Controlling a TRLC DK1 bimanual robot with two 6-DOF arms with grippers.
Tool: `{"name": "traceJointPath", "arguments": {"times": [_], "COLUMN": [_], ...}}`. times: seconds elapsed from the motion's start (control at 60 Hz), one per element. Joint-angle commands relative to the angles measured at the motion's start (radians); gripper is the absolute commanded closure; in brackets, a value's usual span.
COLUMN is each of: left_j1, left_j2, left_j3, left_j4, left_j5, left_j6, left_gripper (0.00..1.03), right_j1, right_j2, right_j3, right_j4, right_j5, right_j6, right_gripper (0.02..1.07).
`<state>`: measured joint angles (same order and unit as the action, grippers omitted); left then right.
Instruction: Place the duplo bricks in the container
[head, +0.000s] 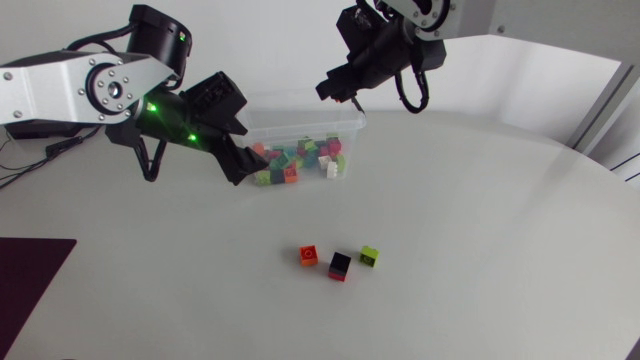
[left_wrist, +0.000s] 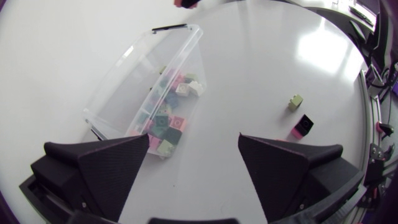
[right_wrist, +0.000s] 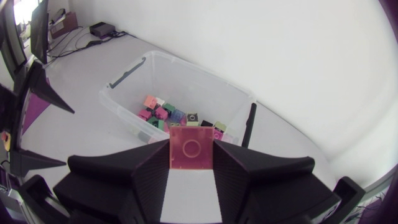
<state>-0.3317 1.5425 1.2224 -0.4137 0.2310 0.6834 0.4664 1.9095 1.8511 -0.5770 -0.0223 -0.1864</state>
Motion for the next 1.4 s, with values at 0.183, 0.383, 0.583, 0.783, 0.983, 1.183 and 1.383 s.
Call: {"name": "traceJointPath", "arguments": {"times": [0.183, 0.383, 0.583, 0.783, 0.983, 1.183, 1.383], "left_j1": [-0.04, -0.041, -0.038, -0.036, -0.036, -0.033, -0.044], "left_j2": [-0.051, -0.059, -0.061, -0.061, -0.061, -0.064, -0.071], "left_j3": [-0.106, -0.144, -0.162, -0.155, -0.155, -0.169, -0.176], "left_j4": [0.003, 0.003, 0.003, 0.003, 0.003, 0.003, 0.001], "left_j5": [0.025, 0.03, 0.03, 0.03, 0.03, 0.031, 0.042], "left_j6": [0.071, 0.091, 0.099, 0.097, 0.096, 0.104, 0.125], "left_gripper": [0.04, 0.04, 0.04, 0.04, 0.04, 0.04, 0.04], "right_j1": [0.015, 0.021, 0.035, 0.041, 0.038, 0.031, 0.002], "right_j2": [0.115, 0.201, 0.252, 0.276, 0.335, 0.326, 0.18], "right_j3": [0.143, 0.277, 0.359, 0.395, 0.479, 0.465, 0.304], "right_j4": [-0.018, -0.055, -0.078, -0.093, -0.141, -0.172, -0.147], "right_j5": [-0.001, 0.001, 0.005, 0.007, 0.009, 0.007, 0.001], "right_j6": [0.018, 0.022, 0.034, 0.036, 0.048, 0.053, 0.061], "right_gripper": [0.78, 0.78, 0.78, 0.76, 0.09, 0.06, 0.06]}}
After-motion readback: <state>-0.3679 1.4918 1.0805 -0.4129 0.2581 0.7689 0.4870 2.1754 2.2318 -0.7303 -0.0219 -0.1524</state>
